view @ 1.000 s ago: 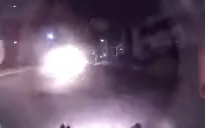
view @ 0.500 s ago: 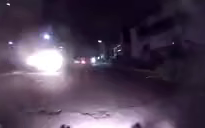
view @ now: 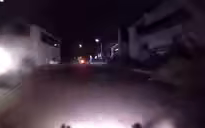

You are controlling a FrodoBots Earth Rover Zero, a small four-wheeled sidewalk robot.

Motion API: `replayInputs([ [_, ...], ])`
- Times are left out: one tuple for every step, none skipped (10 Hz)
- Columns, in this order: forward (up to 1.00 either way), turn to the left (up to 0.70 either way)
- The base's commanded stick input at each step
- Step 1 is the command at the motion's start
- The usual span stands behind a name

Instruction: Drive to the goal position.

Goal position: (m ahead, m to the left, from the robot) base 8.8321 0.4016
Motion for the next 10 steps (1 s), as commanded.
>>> replayInputs([
  [1.00,0.00],
  [1.00,0.00],
  [1.00,0.00],
  [1.00,0.00],
  [1.00,0.00],
  [1.00,0.00],
  [1.00,0.00],
  [1.00,0.00],
  [1.00,0.00],
  [1.00,0.00],
])
